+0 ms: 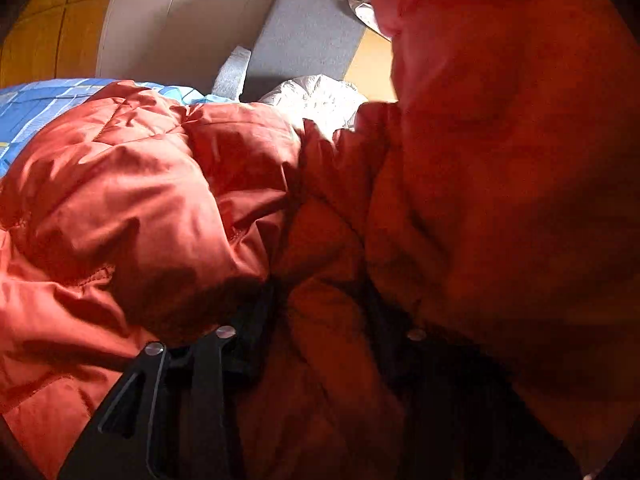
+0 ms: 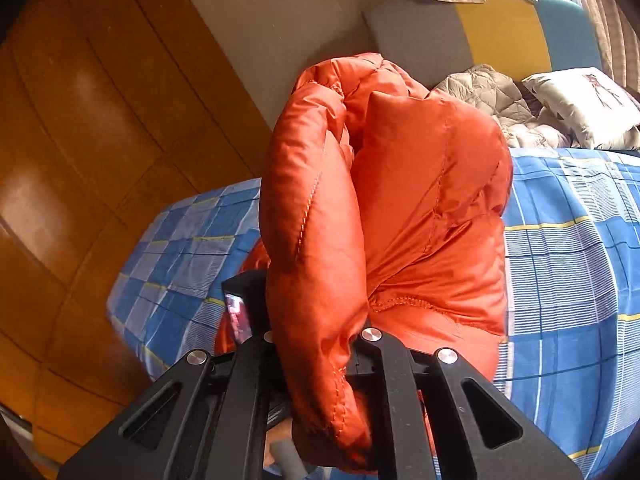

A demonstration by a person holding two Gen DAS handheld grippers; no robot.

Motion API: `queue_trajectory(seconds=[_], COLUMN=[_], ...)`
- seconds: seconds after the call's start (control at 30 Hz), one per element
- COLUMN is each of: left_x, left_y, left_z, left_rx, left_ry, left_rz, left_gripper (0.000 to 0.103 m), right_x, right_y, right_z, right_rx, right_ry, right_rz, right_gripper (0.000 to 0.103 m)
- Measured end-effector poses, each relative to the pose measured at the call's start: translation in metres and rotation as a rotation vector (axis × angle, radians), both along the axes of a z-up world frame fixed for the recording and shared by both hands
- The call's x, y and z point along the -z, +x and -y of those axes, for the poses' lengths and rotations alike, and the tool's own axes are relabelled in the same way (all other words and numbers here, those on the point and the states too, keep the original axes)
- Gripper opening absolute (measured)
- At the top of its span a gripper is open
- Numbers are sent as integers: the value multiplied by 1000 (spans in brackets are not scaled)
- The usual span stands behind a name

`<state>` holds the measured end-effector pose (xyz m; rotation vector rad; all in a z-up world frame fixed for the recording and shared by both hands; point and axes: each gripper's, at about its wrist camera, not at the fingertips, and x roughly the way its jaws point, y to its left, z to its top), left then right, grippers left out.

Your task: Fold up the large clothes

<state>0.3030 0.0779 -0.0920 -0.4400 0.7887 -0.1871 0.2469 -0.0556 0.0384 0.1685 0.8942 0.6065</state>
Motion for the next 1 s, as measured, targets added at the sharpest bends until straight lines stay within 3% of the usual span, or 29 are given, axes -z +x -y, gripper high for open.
queue_trajectory(seconds=[0.07, 0.23, 0.37, 0.47, 0.7, 1.0], left_x=[-8, -35, -28, -15, -3, -4], left_y=[-8, -54, -79, -86, -79, -84], left_z=[-10, -63, -111, -133, -120, -123], left_rx=[-4, -95, -208, -240, -180, -172], left_ry=[-37, -28, 29, -3, -28, -48], left_rz=[-4, 70, 45, 10, -9, -8], left_gripper=[35, 35, 29, 20, 18, 18], right_x=[2, 6, 3, 2, 10, 44], right_y=[1, 0, -4, -10, -18, -25], right_z=[-2, -7, -22, -35, -63, -106], right_rx=[5, 16, 18, 11, -22, -92], right_ry=[-9, -48, -85, -107, -151, -172], right_rz=[4, 27, 55, 72, 81, 39], right_gripper=[8, 8, 8, 8, 8, 8])
